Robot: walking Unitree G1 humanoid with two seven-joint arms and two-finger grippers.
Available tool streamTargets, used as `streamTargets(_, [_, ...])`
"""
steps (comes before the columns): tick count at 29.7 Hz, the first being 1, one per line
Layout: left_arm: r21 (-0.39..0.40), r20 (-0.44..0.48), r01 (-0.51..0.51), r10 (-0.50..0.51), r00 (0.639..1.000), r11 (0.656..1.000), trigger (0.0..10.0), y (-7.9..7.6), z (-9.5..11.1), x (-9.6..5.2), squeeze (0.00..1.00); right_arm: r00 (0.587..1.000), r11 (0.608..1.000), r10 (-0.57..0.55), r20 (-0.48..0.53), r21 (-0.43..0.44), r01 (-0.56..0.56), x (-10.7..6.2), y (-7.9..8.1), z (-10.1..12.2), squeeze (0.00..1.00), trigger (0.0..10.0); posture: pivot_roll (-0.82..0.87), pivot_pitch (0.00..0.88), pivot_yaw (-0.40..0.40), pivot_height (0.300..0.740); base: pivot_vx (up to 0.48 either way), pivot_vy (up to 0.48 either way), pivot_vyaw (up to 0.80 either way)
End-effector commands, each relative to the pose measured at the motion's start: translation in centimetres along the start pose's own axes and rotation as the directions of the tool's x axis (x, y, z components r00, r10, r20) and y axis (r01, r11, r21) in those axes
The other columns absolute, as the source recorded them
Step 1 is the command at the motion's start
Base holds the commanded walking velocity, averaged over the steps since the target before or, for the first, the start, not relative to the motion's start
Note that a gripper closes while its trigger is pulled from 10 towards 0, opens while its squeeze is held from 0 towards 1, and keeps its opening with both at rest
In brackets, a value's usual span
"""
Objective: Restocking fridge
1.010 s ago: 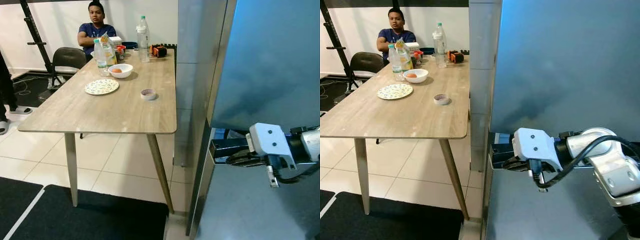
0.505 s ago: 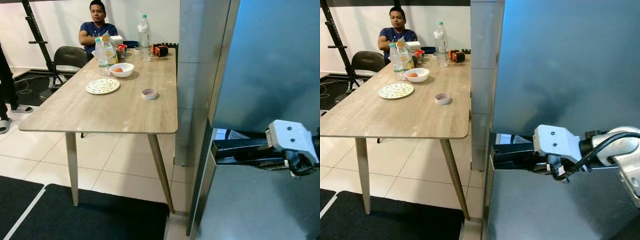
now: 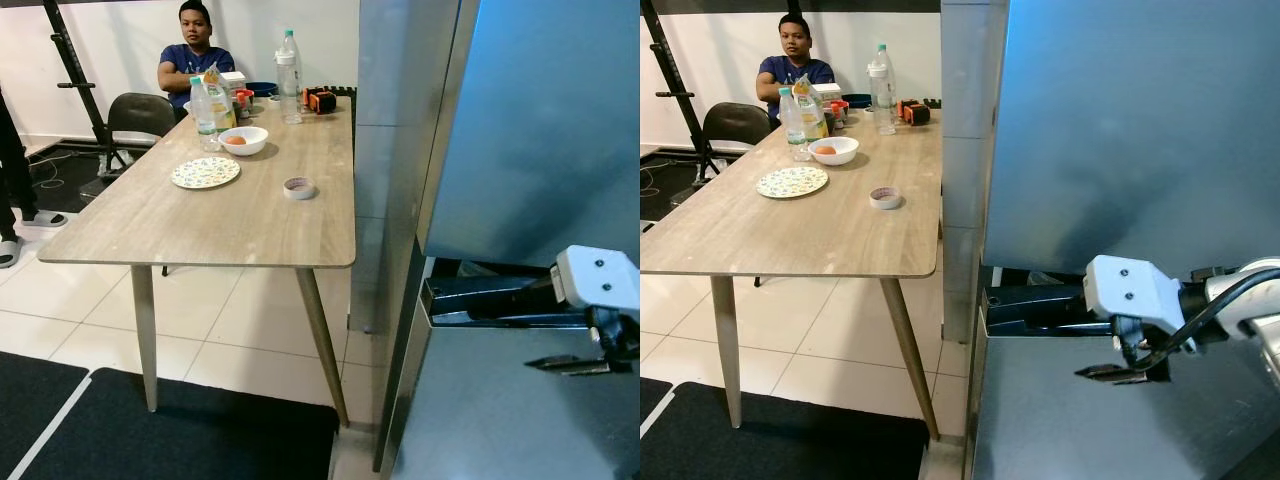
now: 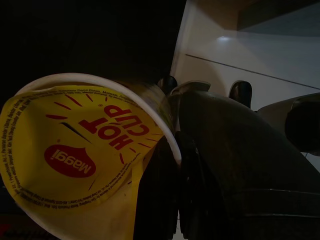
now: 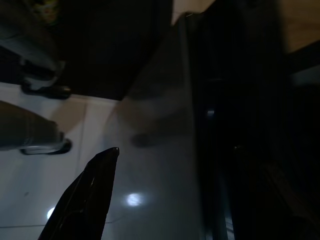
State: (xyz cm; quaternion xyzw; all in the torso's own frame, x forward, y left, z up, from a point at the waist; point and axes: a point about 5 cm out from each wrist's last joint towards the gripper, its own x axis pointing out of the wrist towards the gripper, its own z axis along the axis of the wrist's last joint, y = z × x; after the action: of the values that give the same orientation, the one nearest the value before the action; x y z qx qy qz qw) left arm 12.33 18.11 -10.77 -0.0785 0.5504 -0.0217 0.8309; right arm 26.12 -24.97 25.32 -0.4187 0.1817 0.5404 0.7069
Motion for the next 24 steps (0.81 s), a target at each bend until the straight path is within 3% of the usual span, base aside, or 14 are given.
streamTargets(1, [0.001,-0.062,0.005,-0.004,0.998,1.000,10.0,-0.4,-1.6,-0.1,0.00,1.000,1.000,0.022,-0.014,-0.006,-0.022,0.5,0.3,0.0,0.00,10.0,-0.11,0.000,-0.002,0.740,0.000,0.000,0.00])
streamTargets(11, [-0.009,-0.068,-0.003,0.003,0.998,1.000,10.0,0.3,-2.1,-0.3,0.00,0.998,1.000,0.028,-0.057,0.014,-0.027,1.1,0.4,-0.6,0.00,10.0,-0.11,0.000,-0.003,0.740,0.000,0.000,0.00])
streamTargets(16, [-0.009,-0.069,-0.002,0.001,0.998,1.000,10.0,0.2,-2.2,-0.3,0.00,0.988,0.993,0.114,-0.107,0.023,-0.112,2.6,1.6,-1.4,0.00,10.0,-0.11,0.000,-0.001,0.740,0.000,0.000,0.00])
streamTargets(21, [-0.009,-0.066,0.005,-0.006,0.998,1.000,10.0,-0.4,-2.1,-0.1,0.00,0.987,0.990,0.143,-0.073,0.008,-0.143,3.3,1.9,-0.8,0.00,10.0,-0.11,0.000,-0.001,0.740,0.000,0.000,0.00])
streamTargets(24, [-0.012,-0.063,0.008,-0.009,0.998,1.000,10.0,-0.8,-1.9,0.0,0.00,0.982,0.982,0.188,0.005,-0.020,-0.188,2.8,2.2,0.3,0.00,10.0,-0.12,0.000,-0.008,0.740,0.000,0.000,0.00])
